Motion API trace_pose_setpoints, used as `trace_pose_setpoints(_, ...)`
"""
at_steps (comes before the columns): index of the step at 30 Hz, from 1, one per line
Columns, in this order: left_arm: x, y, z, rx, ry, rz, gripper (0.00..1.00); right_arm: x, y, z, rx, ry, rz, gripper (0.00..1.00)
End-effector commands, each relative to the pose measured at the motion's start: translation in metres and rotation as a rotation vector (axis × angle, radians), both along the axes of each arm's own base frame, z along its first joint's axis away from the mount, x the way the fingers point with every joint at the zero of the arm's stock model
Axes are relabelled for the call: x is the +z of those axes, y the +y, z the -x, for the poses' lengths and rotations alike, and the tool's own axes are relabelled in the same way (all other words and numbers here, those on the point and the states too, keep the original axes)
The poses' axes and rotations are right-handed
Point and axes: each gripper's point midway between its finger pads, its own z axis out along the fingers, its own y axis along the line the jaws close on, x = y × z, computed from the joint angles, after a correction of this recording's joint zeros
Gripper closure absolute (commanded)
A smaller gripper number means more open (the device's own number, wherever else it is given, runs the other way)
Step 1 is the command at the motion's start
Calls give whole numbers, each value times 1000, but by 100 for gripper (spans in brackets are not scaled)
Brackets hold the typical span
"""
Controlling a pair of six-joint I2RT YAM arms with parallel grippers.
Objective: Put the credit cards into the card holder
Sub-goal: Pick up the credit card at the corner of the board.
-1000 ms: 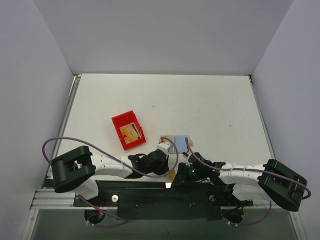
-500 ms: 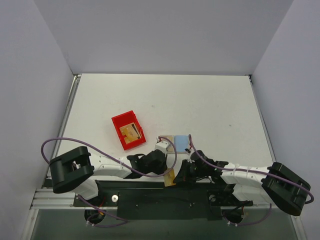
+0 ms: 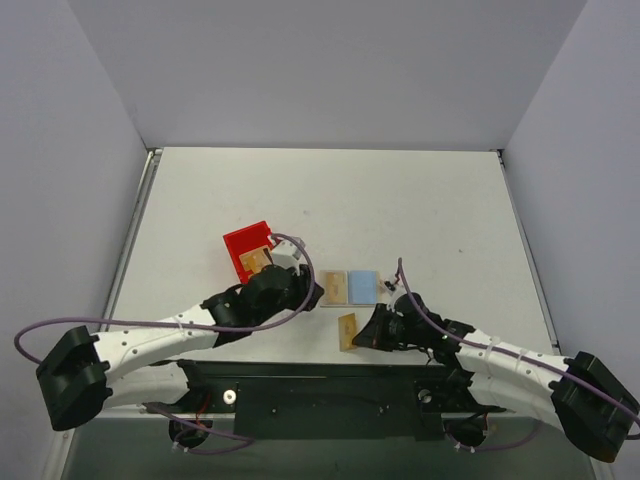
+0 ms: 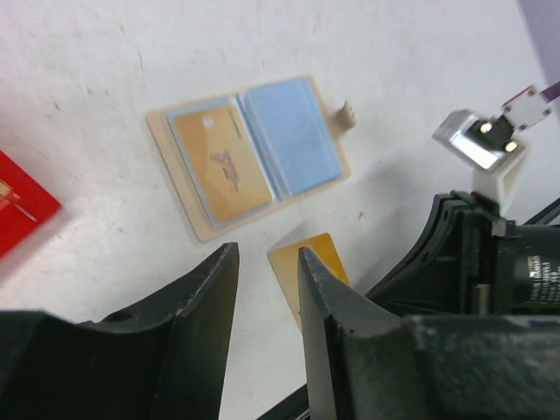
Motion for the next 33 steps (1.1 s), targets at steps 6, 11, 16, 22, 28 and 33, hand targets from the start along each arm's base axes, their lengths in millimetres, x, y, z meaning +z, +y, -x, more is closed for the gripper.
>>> trace_pose_setpoints(6,85,14,-12,-24,-134,224,42,64,10,-40,20,-225,-55,100)
trace_pose_setpoints(11,109,7,-10,-83,-148,350,29,106,22,-57,30,-314,-163,100)
trace_pose_setpoints(16,129,7,-5,-137,-154,461,22,142,29,-65,51,-359,-289,100)
trace_pose_setpoints(22,147,14,-1,-188,-155,604,20,178,27,-75,36,-411,-465,100)
trace_pose_setpoints(28,144,16,5,-244,-119,690,20,201,23,-76,44,-431,-583,100)
trace_pose_setpoints(33,146,15,4,-248,-128,696,20,210,28,-69,99,-432,-621,100)
